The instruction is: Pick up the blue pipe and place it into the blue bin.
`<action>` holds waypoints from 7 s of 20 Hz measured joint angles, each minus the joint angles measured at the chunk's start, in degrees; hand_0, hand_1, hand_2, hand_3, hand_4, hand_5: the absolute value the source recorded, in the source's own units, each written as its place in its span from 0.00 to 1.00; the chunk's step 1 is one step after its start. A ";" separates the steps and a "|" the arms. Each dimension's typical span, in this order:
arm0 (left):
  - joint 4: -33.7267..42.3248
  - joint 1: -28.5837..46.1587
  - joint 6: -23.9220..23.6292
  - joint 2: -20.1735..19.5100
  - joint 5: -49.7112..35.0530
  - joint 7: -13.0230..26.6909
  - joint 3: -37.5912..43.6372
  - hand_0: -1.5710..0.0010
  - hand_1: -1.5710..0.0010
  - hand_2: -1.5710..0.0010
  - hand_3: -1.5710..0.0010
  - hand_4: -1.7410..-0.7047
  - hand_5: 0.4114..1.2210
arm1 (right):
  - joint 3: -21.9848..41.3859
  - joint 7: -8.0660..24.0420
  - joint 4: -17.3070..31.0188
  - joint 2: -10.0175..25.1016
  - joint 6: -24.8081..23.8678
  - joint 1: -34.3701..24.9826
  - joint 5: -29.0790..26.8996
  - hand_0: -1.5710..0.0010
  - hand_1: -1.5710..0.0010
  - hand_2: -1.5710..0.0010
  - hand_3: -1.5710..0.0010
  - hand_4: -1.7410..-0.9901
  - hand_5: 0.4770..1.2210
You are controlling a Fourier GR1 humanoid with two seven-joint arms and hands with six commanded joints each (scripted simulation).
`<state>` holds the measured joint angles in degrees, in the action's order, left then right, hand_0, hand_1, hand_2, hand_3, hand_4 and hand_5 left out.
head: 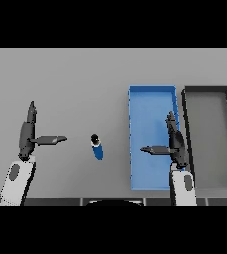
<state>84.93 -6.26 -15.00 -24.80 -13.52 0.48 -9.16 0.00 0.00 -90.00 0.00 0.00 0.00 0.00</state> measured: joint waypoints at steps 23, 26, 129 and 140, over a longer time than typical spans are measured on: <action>8.23 7.64 27.22 -12.05 1.09 -6.76 -12.46 1.00 1.00 1.00 1.00 0.59 0.09 | 5.21 -5.54 -6.65 8.69 1.84 5.54 11.07 1.00 1.00 1.00 1.00 0.75 0.19; 9.47 7.56 26.37 -9.99 4.56 -4.74 -15.88 1.00 1.00 1.00 1.00 0.58 0.05 | 4.78 -4.73 -7.95 8.71 2.22 6.00 9.83 1.00 1.00 1.00 1.00 0.73 0.19; 6.06 -4.02 38.11 29.01 18.39 -1.03 -12.17 0.00 0.00 0.00 0.08 0.02 1.00 | 25.22 25.36 -15.76 7.48 22.22 -30.21 -11.44 0.07 0.07 0.07 0.14 0.08 0.75; 7.60 -3.77 38.50 28.53 23.77 -4.00 -11.44 0.40 0.45 0.47 0.52 0.36 1.00 | 26.96 21.20 -16.97 7.48 17.89 -30.03 -9.22 0.01 0.01 0.01 0.01 0.01 0.98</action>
<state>92.53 -10.04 23.50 3.73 10.25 -3.52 -20.60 26.96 21.20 -106.97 7.48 17.89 -30.03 -9.22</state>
